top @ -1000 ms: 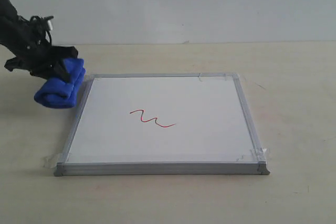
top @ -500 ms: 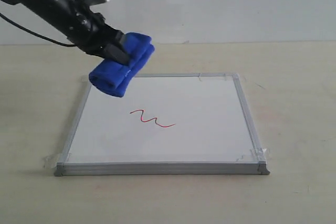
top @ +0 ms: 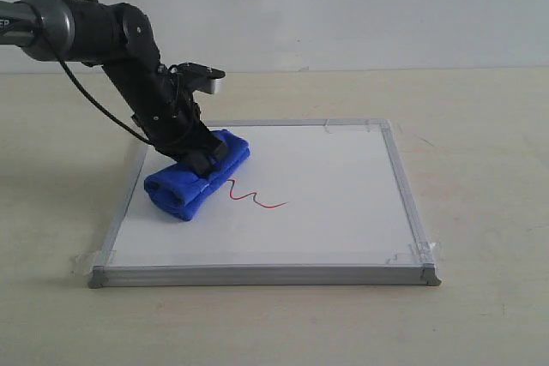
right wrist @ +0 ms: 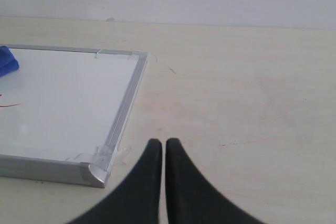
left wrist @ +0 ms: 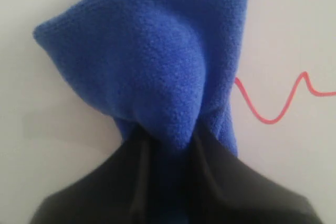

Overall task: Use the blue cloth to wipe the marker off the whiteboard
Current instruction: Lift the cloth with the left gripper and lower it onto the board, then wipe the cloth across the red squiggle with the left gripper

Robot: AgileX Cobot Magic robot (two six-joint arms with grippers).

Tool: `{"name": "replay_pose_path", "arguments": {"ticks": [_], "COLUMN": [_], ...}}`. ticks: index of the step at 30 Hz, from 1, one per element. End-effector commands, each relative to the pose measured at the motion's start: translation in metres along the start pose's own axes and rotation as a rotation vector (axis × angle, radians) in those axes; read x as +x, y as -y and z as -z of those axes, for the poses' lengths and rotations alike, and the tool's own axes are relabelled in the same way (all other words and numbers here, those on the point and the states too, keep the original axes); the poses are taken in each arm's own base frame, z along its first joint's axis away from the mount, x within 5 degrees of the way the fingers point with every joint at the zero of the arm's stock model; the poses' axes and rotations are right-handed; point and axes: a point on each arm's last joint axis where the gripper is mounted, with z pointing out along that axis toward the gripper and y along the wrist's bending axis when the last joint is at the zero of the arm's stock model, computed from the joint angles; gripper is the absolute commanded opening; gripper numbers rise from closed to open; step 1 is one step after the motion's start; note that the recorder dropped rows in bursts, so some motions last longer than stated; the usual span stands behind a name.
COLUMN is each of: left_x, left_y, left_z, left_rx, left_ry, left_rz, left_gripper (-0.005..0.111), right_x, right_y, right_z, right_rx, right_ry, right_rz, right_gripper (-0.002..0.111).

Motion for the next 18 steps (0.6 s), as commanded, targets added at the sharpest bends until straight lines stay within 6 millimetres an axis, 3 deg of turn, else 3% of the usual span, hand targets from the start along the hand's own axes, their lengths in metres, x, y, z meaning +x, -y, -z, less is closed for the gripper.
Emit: {"name": "replay_pose_path", "arguments": {"ticks": [1, 6, 14, 18], "left_x": [0.003, 0.001, -0.005, -0.002], "left_y": [0.004, 0.02, 0.083, 0.089], "left_z": [-0.012, -0.022, -0.045, -0.049], "left_rx": [0.036, 0.072, 0.144, 0.067], "left_ry": [-0.04, -0.058, -0.099, -0.146], "left_rz": [0.021, -0.017, -0.164, -0.217], "left_gripper": [0.004, 0.004, 0.004, 0.004], "right_x": [0.0, 0.0, 0.0, 0.0], "right_y": [0.0, 0.0, 0.0, 0.0], "right_z": [0.0, 0.0, 0.0, 0.0], "right_rx": [0.005, 0.005, 0.005, 0.005], "right_ry": [0.008, 0.008, 0.008, 0.008], "right_rz": [0.015, 0.015, 0.015, 0.015], "right_gripper": [0.0, 0.0, 0.0, 0.0]}}
